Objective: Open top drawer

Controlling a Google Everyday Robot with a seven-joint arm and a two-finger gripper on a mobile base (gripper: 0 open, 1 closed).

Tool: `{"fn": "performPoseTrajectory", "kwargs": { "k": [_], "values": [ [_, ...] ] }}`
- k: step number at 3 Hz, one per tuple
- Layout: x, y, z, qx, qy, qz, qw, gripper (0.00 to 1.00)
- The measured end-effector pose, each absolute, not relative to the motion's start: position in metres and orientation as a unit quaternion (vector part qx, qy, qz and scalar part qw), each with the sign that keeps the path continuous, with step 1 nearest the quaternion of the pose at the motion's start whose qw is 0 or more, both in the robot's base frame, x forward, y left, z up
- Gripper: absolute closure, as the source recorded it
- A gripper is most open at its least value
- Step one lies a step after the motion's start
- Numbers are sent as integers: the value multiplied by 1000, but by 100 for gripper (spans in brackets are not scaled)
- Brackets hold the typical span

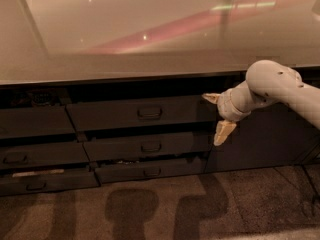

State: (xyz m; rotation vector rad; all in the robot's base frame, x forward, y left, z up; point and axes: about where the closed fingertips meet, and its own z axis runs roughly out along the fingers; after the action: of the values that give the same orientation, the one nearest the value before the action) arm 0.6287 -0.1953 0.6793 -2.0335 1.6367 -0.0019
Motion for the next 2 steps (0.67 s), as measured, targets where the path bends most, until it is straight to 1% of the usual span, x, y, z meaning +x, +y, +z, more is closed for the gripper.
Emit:
{"fn": "performPoseTrajectory", "kwargs": {
  "k": [1, 2],
  "values": [
    [654, -197, 690, -746, 617, -22, 250, 0],
    [654, -197, 690, -746, 617, -22, 250, 0]
  ]
}}
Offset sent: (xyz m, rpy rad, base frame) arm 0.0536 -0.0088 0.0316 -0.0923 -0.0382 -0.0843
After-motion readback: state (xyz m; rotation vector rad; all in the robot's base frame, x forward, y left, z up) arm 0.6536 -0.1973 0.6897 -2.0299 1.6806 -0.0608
